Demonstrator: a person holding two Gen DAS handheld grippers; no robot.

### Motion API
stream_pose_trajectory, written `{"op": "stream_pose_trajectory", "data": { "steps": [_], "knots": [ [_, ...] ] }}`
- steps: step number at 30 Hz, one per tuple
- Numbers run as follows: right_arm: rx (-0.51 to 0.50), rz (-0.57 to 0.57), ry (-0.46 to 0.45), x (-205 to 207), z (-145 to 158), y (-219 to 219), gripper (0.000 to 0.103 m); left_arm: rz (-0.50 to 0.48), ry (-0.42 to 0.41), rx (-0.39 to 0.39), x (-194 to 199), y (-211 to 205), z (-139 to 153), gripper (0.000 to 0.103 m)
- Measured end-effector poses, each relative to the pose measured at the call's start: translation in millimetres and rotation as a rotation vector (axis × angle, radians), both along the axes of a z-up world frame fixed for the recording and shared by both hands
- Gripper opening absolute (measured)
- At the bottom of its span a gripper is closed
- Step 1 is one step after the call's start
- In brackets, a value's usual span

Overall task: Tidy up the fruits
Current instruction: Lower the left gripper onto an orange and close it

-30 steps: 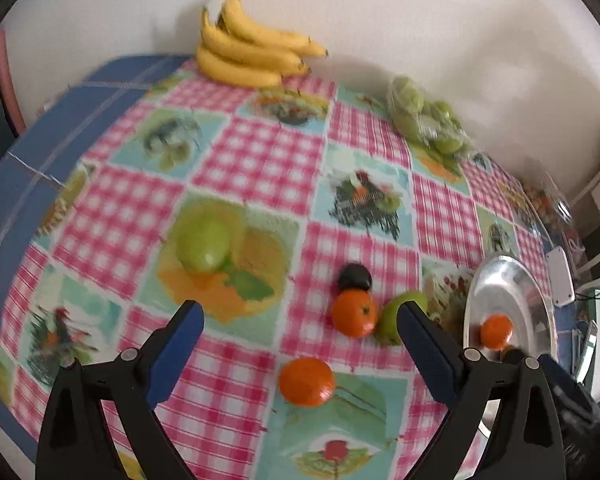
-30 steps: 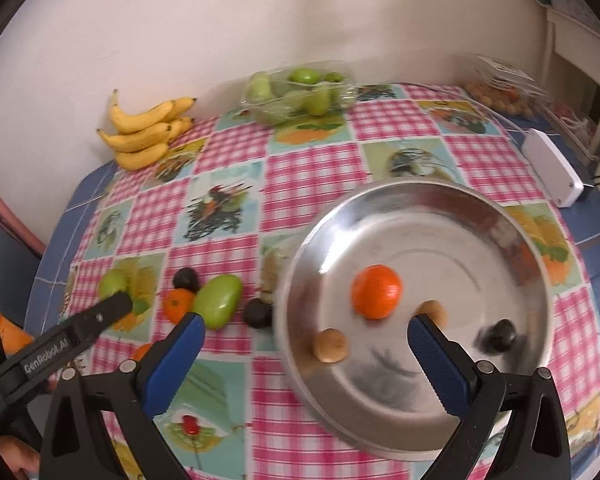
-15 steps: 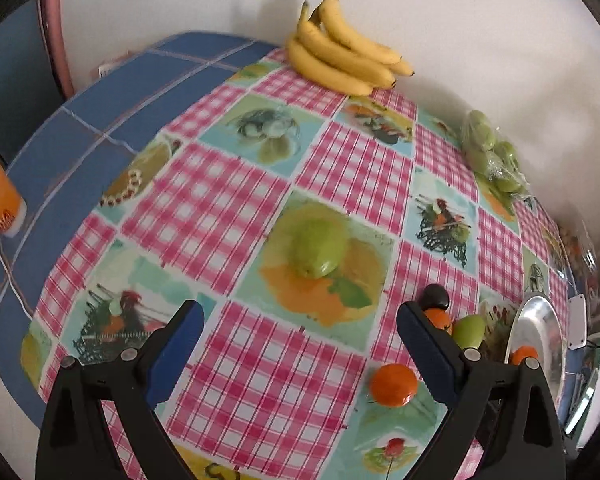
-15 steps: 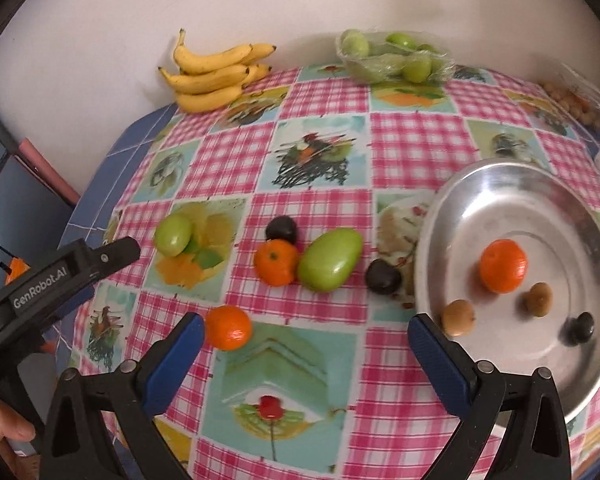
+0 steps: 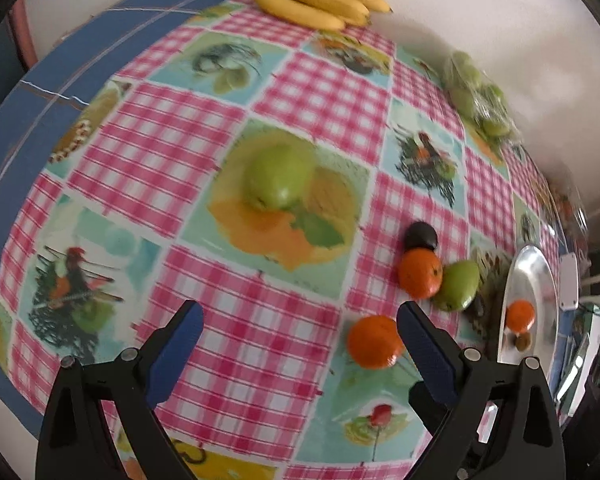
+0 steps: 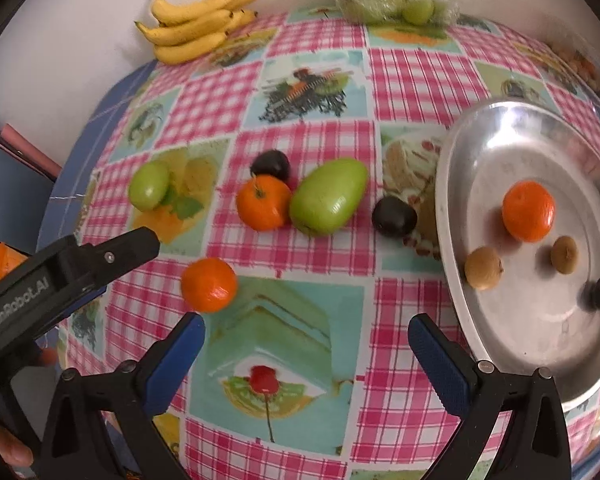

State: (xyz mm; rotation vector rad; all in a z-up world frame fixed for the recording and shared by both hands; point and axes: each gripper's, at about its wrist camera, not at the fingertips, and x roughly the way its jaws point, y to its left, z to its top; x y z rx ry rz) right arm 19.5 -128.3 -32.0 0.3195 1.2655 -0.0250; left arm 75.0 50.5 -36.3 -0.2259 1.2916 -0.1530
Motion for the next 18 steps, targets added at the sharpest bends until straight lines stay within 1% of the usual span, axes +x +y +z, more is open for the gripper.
{"op": "stream_pose_trajectory", "data": {
  "steps": [2, 5, 8, 9, 10, 11, 13, 14, 18],
  "knots": [
    [0.001, -0.005, 0.003, 0, -1, -2, 0.103, -0.03, 0.011, 0.001, -1, -7, -2, 0.097],
    [-0.001, -0.016, 0.01, 0, -3, -6, 0.103, -0.052, 0.042, -0.022, -3, -15, -8, 0.097],
    [-0.005, -0.028, 0.017, -3, -3, -11, 0.103, -0.065, 0.06, -0.038, -3, -20, -11, 0.088],
    [-0.008, -0.03, 0.019, -3, -3, -11, 0.103, -0.068, 0.065, -0.041, -3, -21, -12, 0.082],
    [-0.011, -0.033, 0.019, -3, -3, -12, 0.103, -0.07, 0.072, -0.048, -3, -22, -13, 0.078],
    [-0.014, -0.034, 0.018, -3, -3, -13, 0.103, -0.069, 0.082, -0.059, -2, -23, -14, 0.077],
    [-0.016, -0.035, 0.014, -3, -1, -13, 0.103, -0.073, 0.093, -0.086, -2, -25, -15, 0.069],
    [-0.015, -0.035, 0.012, -2, -1, -13, 0.103, -0.08, 0.094, -0.097, -2, -28, -15, 0.068],
    [-0.017, -0.032, 0.004, -2, 1, -12, 0.103, -0.101, 0.089, -0.115, -1, -34, -14, 0.056]
  ]
}}
